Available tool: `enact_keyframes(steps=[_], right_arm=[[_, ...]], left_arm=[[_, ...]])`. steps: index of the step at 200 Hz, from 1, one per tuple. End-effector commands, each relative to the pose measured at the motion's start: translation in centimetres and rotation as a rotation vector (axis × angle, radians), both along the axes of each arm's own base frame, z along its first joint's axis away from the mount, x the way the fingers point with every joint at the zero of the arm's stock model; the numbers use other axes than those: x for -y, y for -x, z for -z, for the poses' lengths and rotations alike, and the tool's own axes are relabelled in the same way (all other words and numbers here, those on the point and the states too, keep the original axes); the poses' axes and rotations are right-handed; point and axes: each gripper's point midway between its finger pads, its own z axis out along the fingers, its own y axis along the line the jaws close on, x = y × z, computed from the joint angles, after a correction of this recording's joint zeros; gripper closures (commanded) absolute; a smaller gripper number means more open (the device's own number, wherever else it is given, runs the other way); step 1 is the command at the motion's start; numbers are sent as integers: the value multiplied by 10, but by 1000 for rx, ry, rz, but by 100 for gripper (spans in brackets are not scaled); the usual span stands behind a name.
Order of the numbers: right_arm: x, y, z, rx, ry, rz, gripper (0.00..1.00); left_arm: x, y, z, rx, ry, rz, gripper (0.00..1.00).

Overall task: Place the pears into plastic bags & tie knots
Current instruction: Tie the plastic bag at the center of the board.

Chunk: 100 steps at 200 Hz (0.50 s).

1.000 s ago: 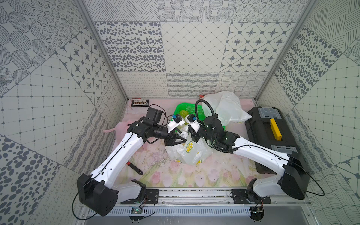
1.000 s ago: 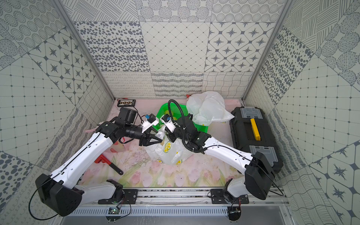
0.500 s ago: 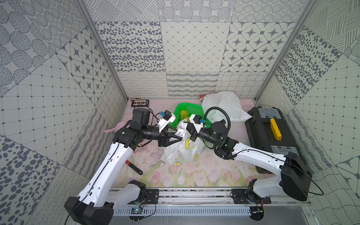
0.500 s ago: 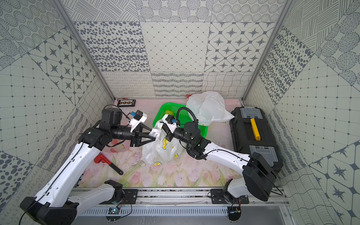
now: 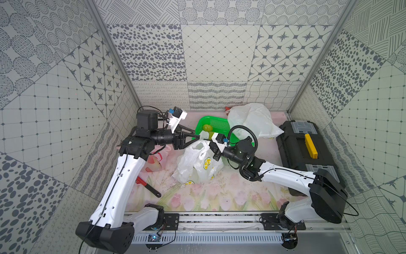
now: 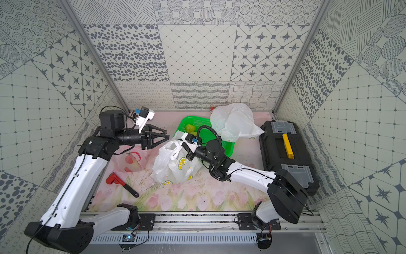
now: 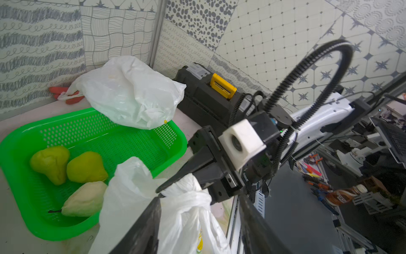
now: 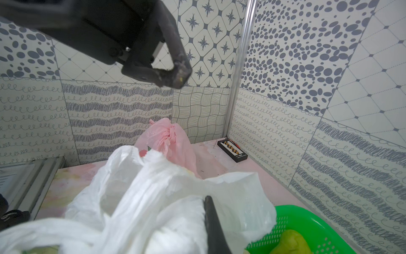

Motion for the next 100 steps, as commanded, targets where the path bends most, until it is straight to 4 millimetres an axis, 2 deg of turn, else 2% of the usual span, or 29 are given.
enact_keyframes(steps=[1,13,28,63,100], right_arm=[[0,-5,-16,82,-8,38,100],[1,-9,-17,87,-2,57,100],[3,-13,-19,89,-9,79,100],[8,-21,-25,48,-66,93,100],[-3,-19,-31,-20,-174,22,100]], left_arm=[[-10,-48,29,-79,-24,-148,44],[-10,-49,42,-111,-27,-145,45],[-7,-38,49,-122,-9,-111,46],[3,-1,55,-147,76,-21,49],[30,31,76,-159,56,55,53]])
